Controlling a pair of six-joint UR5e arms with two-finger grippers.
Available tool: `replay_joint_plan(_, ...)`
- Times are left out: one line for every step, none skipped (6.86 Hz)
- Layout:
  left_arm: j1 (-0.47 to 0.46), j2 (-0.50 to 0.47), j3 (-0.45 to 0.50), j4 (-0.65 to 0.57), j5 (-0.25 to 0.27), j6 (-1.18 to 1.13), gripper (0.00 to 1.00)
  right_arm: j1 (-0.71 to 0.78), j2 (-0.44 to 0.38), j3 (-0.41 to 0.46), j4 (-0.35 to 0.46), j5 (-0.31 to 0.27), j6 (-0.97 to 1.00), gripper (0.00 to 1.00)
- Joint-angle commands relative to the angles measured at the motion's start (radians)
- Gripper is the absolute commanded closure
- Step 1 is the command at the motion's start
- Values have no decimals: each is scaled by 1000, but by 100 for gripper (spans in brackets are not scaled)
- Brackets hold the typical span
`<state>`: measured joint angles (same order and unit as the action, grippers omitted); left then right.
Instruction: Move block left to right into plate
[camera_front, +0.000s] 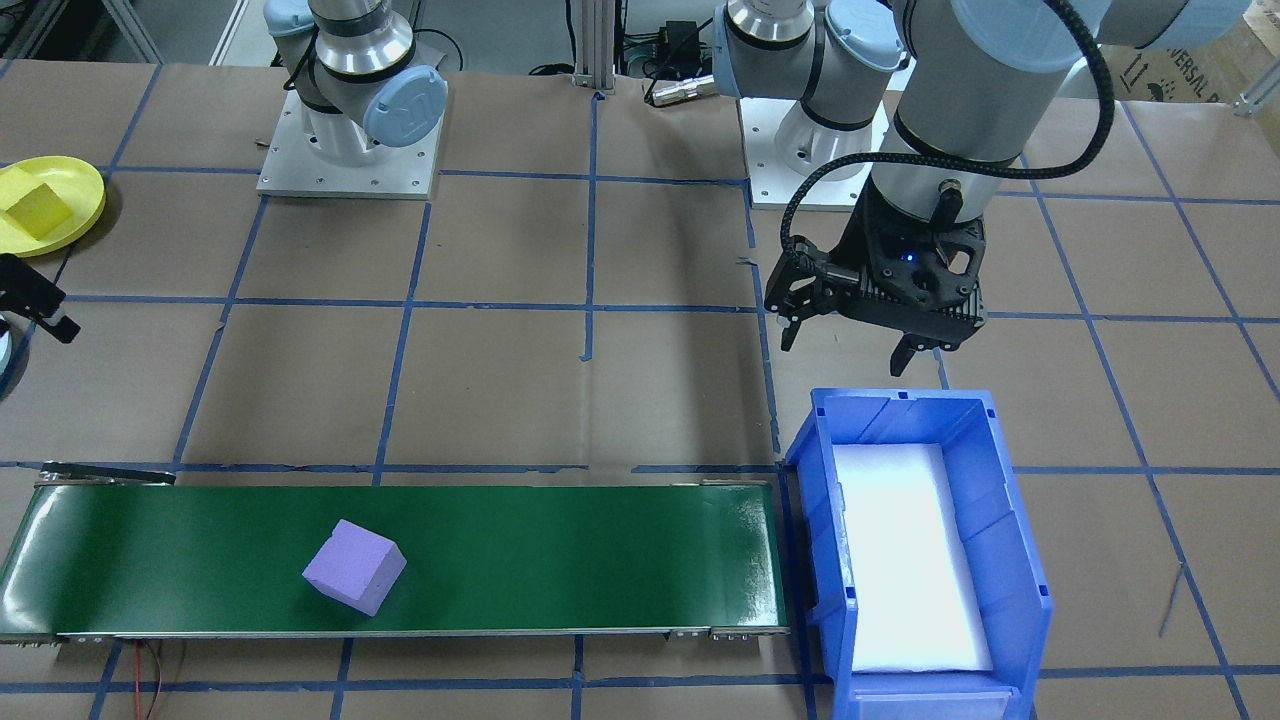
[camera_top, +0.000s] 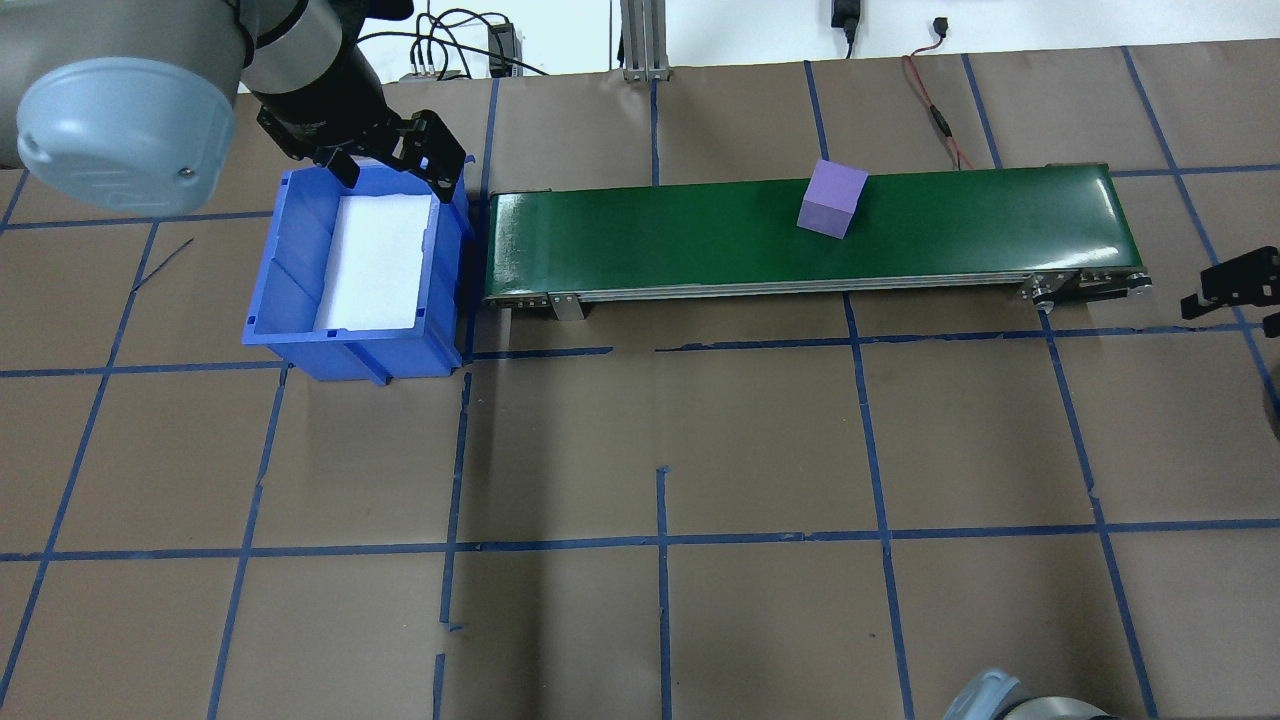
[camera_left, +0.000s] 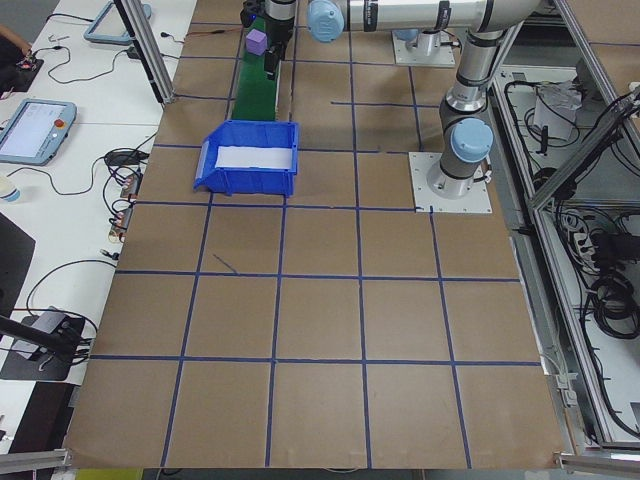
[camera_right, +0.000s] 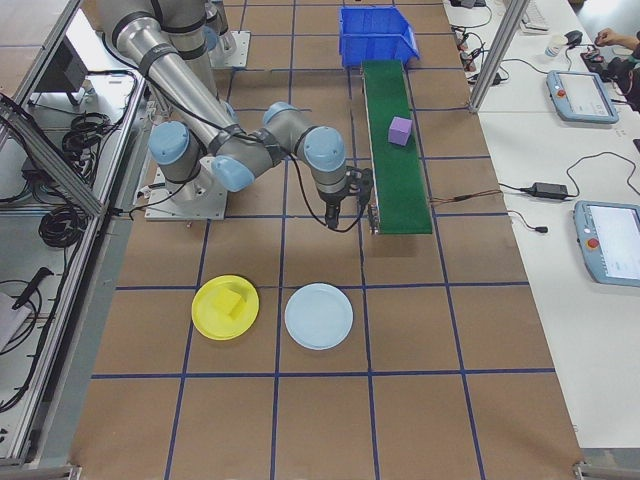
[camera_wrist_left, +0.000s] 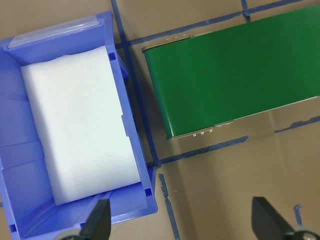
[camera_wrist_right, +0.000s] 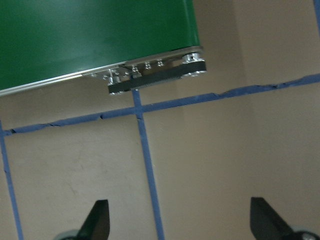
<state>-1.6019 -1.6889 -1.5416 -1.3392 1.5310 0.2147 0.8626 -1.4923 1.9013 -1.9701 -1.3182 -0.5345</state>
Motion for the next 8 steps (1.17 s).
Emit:
replay_joint_plan(0, 0, 0, 0, 0, 0, 0, 184, 68, -107, -76, 24, 260, 0)
replay_joint_plan(0, 0, 0, 0, 0, 0, 0, 232, 123, -148, -90, 40, 360, 0)
replay_joint_plan(0, 0, 0, 0, 0, 0, 0, 272, 186, -174, -123, 118, 451, 0)
replay_joint_plan(0, 0, 0, 0, 0, 0, 0, 323, 202, -191, -133, 125, 569, 0)
replay_joint_plan(0, 0, 0, 0, 0, 0, 0, 357, 237, -223, -180, 125, 599, 0)
replay_joint_plan(-1, 0, 0, 0, -2, 0, 0, 363, 280, -263, -184, 122, 616, 0)
replay_joint_plan(0, 2, 0, 0, -2, 0, 0, 371, 300, -286, -184, 122, 648, 0)
replay_joint_plan(0, 2, 0, 0, -2, 0, 0, 398, 316, -300, -190, 114, 675, 0)
